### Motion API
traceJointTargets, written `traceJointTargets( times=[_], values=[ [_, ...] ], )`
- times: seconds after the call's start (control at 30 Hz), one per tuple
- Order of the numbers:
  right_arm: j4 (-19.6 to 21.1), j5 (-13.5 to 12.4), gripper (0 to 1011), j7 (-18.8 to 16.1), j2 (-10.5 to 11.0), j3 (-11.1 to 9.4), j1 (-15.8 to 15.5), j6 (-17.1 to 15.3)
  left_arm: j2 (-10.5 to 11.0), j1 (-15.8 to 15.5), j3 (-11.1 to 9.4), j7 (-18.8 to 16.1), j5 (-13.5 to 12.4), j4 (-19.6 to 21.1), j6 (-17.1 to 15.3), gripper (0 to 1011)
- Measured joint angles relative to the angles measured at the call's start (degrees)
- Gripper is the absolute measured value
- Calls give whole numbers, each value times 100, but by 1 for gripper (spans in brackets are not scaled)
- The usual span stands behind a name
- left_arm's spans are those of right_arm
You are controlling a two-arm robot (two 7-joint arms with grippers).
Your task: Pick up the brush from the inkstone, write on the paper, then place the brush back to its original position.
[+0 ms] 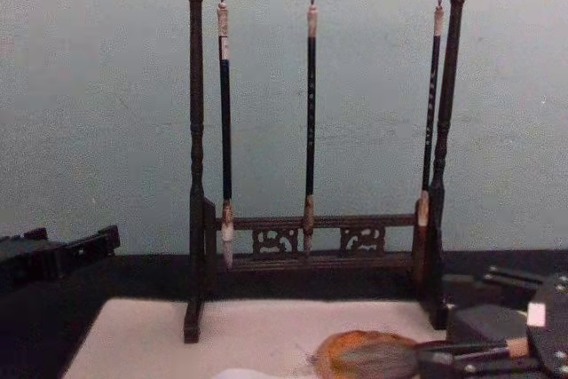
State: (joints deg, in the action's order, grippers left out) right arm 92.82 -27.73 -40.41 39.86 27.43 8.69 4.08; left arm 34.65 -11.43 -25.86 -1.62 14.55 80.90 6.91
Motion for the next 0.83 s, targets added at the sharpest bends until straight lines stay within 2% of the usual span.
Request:
traceJointTargets(
  times=[0.83],
  values=[
    [16,-26,1008,8,26,-39,-7,-8,0,0,0,0,0,0,0,1002]
  ],
)
